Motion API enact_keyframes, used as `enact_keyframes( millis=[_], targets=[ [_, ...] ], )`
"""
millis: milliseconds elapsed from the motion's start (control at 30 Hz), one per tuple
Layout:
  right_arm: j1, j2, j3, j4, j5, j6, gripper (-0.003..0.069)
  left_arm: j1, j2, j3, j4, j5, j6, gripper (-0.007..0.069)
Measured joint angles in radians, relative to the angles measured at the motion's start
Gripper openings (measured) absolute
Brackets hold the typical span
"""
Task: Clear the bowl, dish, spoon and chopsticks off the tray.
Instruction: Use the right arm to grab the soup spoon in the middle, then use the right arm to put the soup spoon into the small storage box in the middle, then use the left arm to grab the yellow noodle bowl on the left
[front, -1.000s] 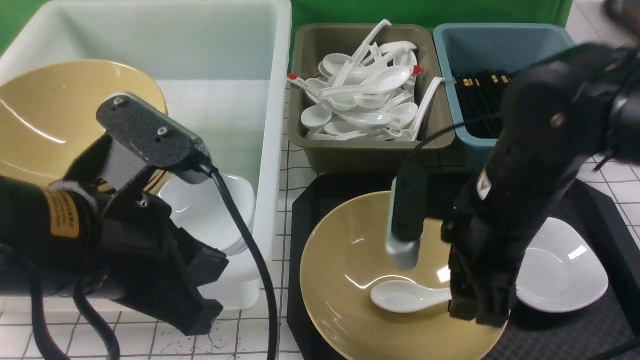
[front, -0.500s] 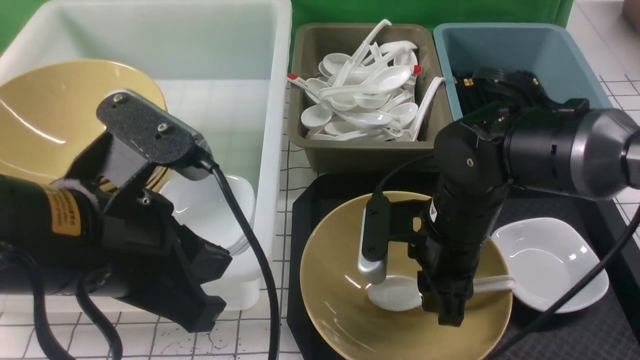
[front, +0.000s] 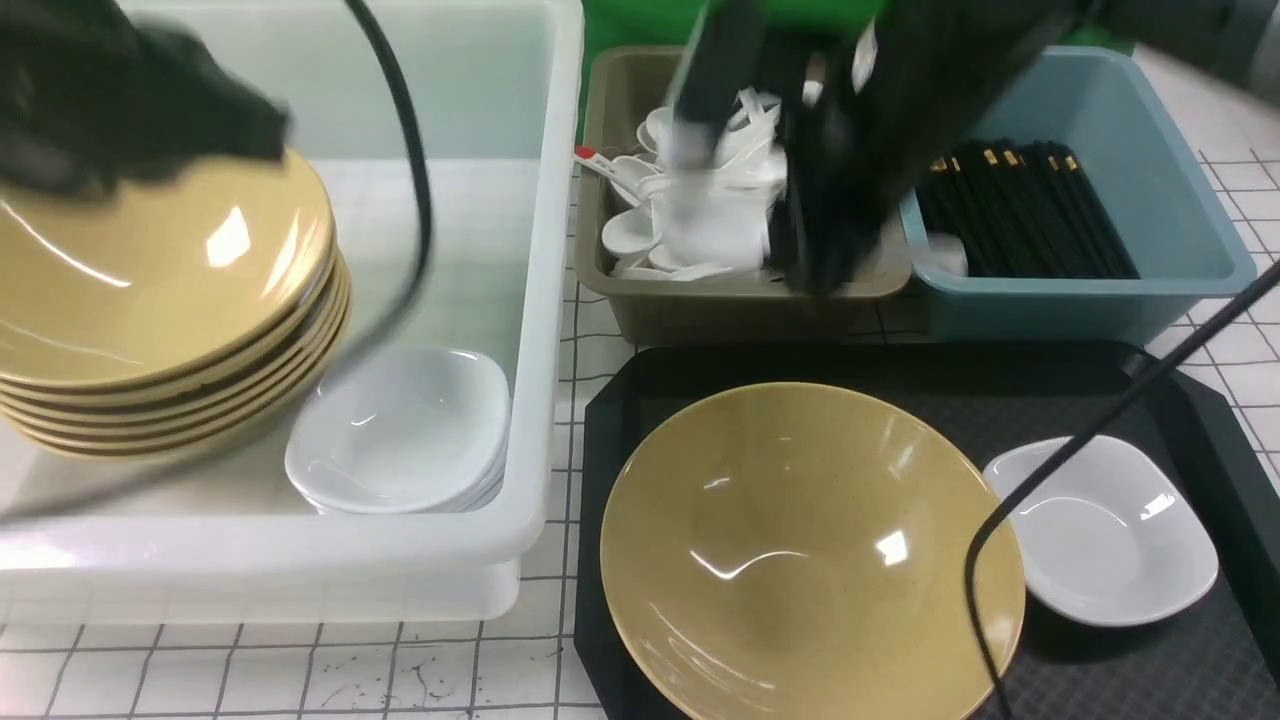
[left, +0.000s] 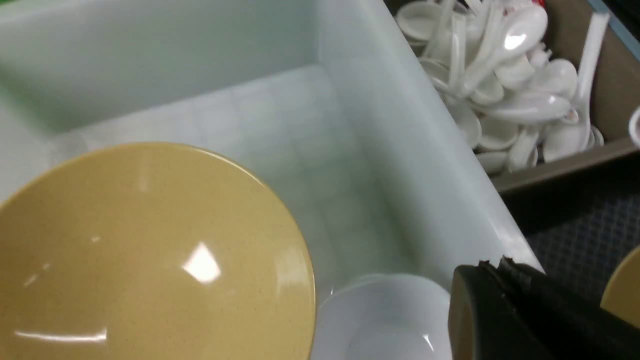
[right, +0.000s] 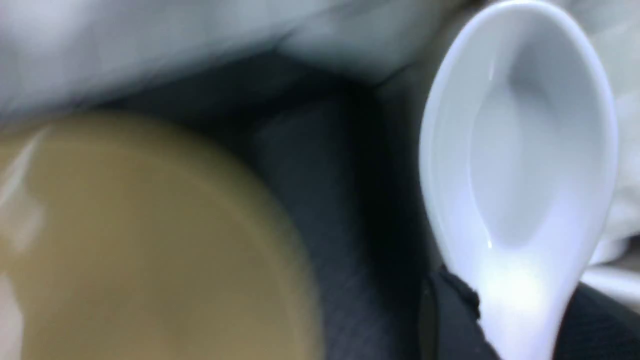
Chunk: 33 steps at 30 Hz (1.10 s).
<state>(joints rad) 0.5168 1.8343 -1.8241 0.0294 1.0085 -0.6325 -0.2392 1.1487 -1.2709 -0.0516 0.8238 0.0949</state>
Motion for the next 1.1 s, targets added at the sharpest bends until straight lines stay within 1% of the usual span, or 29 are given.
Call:
enact_keyframes(
  millis=[33, 67, 100, 133, 167, 233, 267, 300, 333, 367, 433, 467, 500, 567, 633, 667, 733, 767, 800, 833, 867, 933, 967, 1033, 1100],
  targets=[
    [-0.003, 0.001, -0.004, 0.0, -0.028, 0.009, 0.0258, 0.003, 0.003, -0.005, -0.011, -0.001, 0.006, -0.0013],
    [-0.029, 0.013, -0.029, 0.0, -0.156, 0.09, 0.0258, 0.021, 0.024, -0.014, -0.062, -0.002, 0.036, -0.0013],
    [-0.039, 0.022, -0.037, 0.0, -0.212, 0.128, 0.0258, 0.022, 0.034, -0.014, -0.083, 0.0, 0.049, -0.0013],
    [-0.041, 0.025, -0.037, 0.0, -0.226, 0.128, 0.0258, 0.022, 0.034, -0.014, -0.088, 0.003, 0.052, -0.0013],
    [-0.061, 0.055, -0.04, 0.0, -0.353, 0.186, 0.0258, 0.022, 0.053, -0.015, -0.141, 0.019, 0.088, -0.0013],
    [-0.077, 0.097, -0.041, 0.0, -0.47, 0.241, 0.0258, 0.022, 0.068, -0.015, -0.201, 0.043, 0.132, -0.0013],
    [-0.082, 0.116, -0.041, 0.0, -0.515, 0.267, 0.0261, 0.022, 0.076, -0.014, -0.237, 0.055, 0.16, -0.0013],
    [-0.083, 0.12, -0.041, 0.0, -0.526, 0.267, 0.0263, 0.022, 0.078, -0.012, -0.244, 0.055, 0.166, -0.0013],
    [-0.088, 0.154, -0.041, 0.0, -0.587, 0.289, 0.0283, 0.022, 0.087, -0.006, -0.294, 0.078, 0.204, -0.0013],
    [-0.09, 0.163, -0.042, 0.0, -0.614, 0.292, 0.0293, 0.022, 0.09, -0.004, -0.308, 0.085, 0.225, -0.0013],
    [-0.097, 0.214, -0.054, 0.0, -0.69, 0.297, 0.0387, 0.022, 0.108, 0.022, -0.39, 0.128, 0.304, -0.0013],
    [-0.099, 0.231, -0.064, 0.0, -0.709, 0.304, 0.0453, 0.022, 0.117, 0.04, -0.44, 0.152, 0.353, -0.0013],
    [-0.099, 0.239, -0.073, 0.0, -0.707, 0.318, 0.0496, 0.022, 0.124, 0.054, -0.47, 0.17, 0.397, -0.0013],
    [-0.102, 0.236, -0.101, 0.0, -0.647, 0.375, 0.0557, 0.022, 0.134, 0.071, -0.507, 0.203, 0.476, -0.0013],
    [-0.103, 0.221, -0.127, 0.0, -0.574, 0.414, 0.057, 0.022, 0.136, 0.074, -0.52, 0.223, 0.51, -0.0013],
    [-0.106, 0.192, -0.169, 0.0, -0.474, 0.438, 0.0557, 0.019, 0.136, 0.072, -0.534, 0.229, 0.521, -0.0013],
    [-0.106, 0.142, -0.212, 0.0, -0.332, 0.436, 0.0507, -0.012, 0.147, 0.051, -0.538, 0.241, 0.53, -0.0013],
    [-0.106, 0.113, -0.233, 0.0, -0.258, 0.424, 0.0463, -0.04, 0.161, 0.033, -0.534, 0.252, 0.53, -0.0013],
    [-0.106, 0.083, -0.25, 0.0, -0.181, 0.409, 0.0412, -0.076, 0.181, 0.013, -0.522, 0.265, 0.53, -0.0013],
    [-0.106, 0.052, -0.262, 0.003, -0.1, 0.384, 0.0343, -0.116, 0.207, -0.011, -0.502, 0.273, 0.519, -0.0013],
    [-0.106, 0.024, -0.267, 0.006, -0.03, 0.369, 0.0294, -0.155, 0.239, -0.037, -0.473, 0.278, 0.5, -0.0013],
    [-0.106, -0.018, -0.271, 0.008, 0.137, 0.327, 0.0174, -0.224, 0.317, -0.098, -0.394, 0.285, 0.424, -0.0005],
    [-0.106, -0.045, -0.253, 0.006, 0.196, 0.315, 0.0108, -0.248, 0.351, -0.125, -0.349, 0.289, 0.384, 0.0004],
    [-0.106, -0.092, -0.209, 0.006, 0.229, 0.313, 0.0052, -0.298, 0.44, -0.199, -0.258, 0.306, 0.316, 0.0034],
    [-0.105, -0.13, -0.153, 0.009, 0.238, 0.312, 0.004, -0.326, 0.502, -0.253, -0.208, 0.321, 0.287, 0.0061]
  ],
)
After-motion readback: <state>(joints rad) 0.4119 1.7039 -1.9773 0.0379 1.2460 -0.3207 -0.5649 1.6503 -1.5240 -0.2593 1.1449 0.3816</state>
